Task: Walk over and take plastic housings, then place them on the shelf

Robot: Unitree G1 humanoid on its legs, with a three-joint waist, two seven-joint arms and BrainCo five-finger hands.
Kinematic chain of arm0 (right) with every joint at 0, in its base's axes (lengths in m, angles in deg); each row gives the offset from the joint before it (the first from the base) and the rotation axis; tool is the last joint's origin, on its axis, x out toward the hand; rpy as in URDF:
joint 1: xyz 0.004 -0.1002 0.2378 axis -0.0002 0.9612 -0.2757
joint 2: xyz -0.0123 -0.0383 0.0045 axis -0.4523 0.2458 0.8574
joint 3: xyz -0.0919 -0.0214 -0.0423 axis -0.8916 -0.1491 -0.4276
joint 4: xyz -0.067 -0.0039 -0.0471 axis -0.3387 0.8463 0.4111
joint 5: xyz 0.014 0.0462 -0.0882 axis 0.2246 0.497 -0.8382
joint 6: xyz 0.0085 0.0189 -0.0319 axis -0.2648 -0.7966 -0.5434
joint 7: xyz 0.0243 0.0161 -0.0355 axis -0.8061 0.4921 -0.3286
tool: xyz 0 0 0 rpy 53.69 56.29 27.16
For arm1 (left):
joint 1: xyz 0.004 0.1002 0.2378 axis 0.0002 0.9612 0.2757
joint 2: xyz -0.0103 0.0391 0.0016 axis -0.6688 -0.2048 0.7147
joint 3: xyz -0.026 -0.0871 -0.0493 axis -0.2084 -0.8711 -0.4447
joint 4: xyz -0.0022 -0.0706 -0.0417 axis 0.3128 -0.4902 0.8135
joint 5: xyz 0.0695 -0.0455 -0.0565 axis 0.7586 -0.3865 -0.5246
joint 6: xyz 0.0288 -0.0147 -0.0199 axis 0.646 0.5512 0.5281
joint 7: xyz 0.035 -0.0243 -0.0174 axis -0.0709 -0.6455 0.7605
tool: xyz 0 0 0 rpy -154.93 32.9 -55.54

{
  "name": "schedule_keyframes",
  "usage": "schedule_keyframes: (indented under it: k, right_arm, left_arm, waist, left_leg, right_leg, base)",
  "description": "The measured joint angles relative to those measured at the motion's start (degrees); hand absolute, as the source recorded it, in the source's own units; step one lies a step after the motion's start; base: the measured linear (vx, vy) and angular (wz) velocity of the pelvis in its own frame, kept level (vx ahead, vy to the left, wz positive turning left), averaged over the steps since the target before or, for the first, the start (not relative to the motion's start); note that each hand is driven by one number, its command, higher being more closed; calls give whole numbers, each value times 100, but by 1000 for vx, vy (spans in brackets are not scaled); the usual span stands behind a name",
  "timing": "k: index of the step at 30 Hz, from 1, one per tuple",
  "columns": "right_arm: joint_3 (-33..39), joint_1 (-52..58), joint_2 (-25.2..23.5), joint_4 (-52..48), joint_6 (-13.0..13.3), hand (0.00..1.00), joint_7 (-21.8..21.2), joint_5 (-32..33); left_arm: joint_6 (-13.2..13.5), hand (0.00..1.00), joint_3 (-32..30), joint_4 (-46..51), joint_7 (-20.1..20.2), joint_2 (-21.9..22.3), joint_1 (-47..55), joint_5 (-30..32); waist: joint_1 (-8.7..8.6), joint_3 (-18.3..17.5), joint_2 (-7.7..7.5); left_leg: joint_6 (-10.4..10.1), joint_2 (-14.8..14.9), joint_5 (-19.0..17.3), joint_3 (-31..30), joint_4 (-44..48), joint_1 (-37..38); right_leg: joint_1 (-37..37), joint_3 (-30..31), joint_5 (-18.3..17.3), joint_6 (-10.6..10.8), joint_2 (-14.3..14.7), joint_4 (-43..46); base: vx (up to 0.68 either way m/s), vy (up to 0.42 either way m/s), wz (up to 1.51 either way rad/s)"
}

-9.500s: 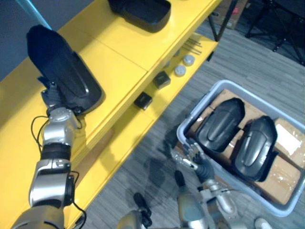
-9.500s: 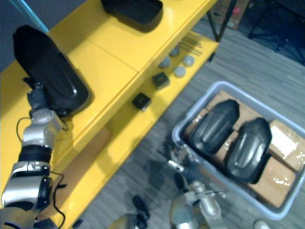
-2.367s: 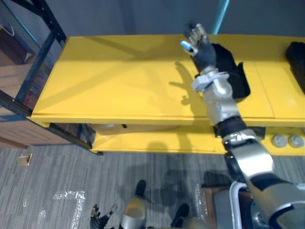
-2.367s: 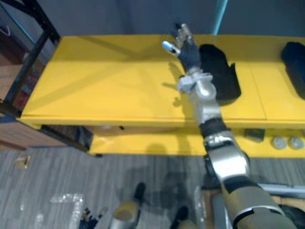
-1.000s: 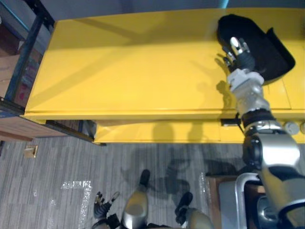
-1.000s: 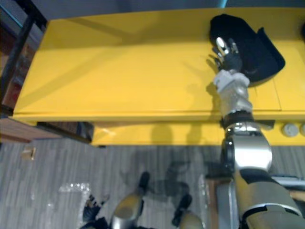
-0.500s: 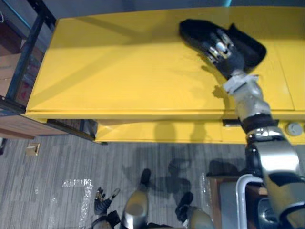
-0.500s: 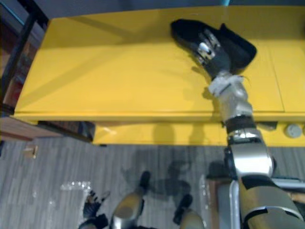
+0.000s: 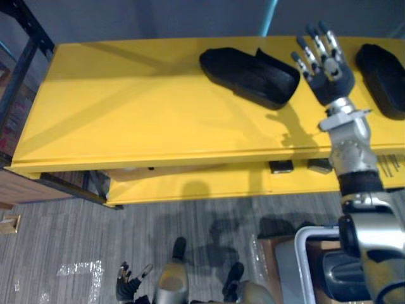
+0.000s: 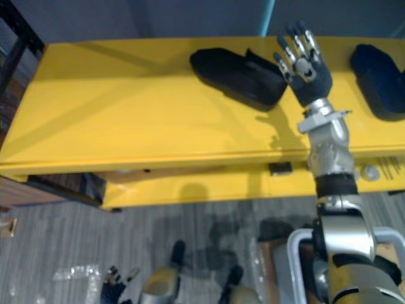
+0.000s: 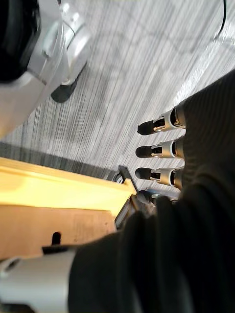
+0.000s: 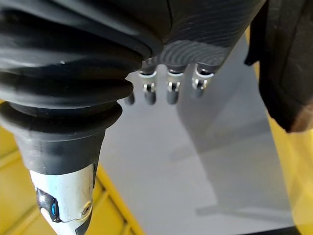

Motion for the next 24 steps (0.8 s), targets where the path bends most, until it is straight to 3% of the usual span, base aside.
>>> schedule_keyframes:
  k: [2,4,5,7,11,15,16,24]
  right_arm:
    - [4,56,-4,-100,150,0,367,-211]
    - [74,196,-22,-249,396,0,1444,-1078]
    - [80,213,-22,-249,398,0,1631,-1252]
    - [199,332,-40,-248,369,0,2490,-2183]
    - [233,449,-41,-154,362,0,2912,-2860]
    - [51,444,-2,42,386,0,3483,-4456]
    - [-15,443,7,96,386,0,3507,-4585]
    - [-1413,85,455,827,167,0,4194,-6882]
  left_arm:
    - [-1,0,14,-19,-10,-14,4,0]
    - [-3,0,25,-37,-84,-13,31,-3]
    - [-3,0,26,-37,-96,-13,40,-4]
    - [-11,0,38,-37,-164,-21,55,-3]
    - [-18,0,64,-42,-173,-21,59,0]
    - [-23,0,70,-41,-170,-73,61,0]
    - [-24,0,72,-42,-170,-123,62,0]
    - [-244,0,268,-41,-170,-271,60,-12]
  waist:
    - [-6,-55,-10]
    - [-2,-172,-34]
    - [-3,-193,-44]
    - [7,-252,-69]
    - [-90,-255,-74]
    - [-129,-303,-148]
    - [-126,-313,-166]
    - [-113,-340,-215]
  left_leg:
    - [2,-11,1,-5,-2,1]
    - [2,-34,1,-3,-25,-2]
    - [2,-37,1,1,-26,-3]
    - [8,-47,5,88,-26,1]
    - [11,-86,7,105,-26,3]
    - [11,-95,7,102,-29,8]
    - [11,-95,7,101,-29,7]
    - [64,-180,46,-46,-38,-5]
  right_leg:
    - [46,-1,53,-6,7,-90]
    - [69,2,91,2,2,-167]
    - [72,3,97,1,1,-181]
    - [68,73,142,21,-8,-206]
    - [64,101,188,47,-14,-237]
    - [71,90,219,56,-18,-257]
    - [76,88,219,56,-17,-261]
    - [152,-55,218,82,-74,-299]
  base:
    - [-51,7,2]
    - [-32,10,4]
    - [0,0,0]
    - [12,16,-12]
    - [5,4,-5]
    - [0,0,0]
    - [10,-5,5]
    - [-18,14,8]
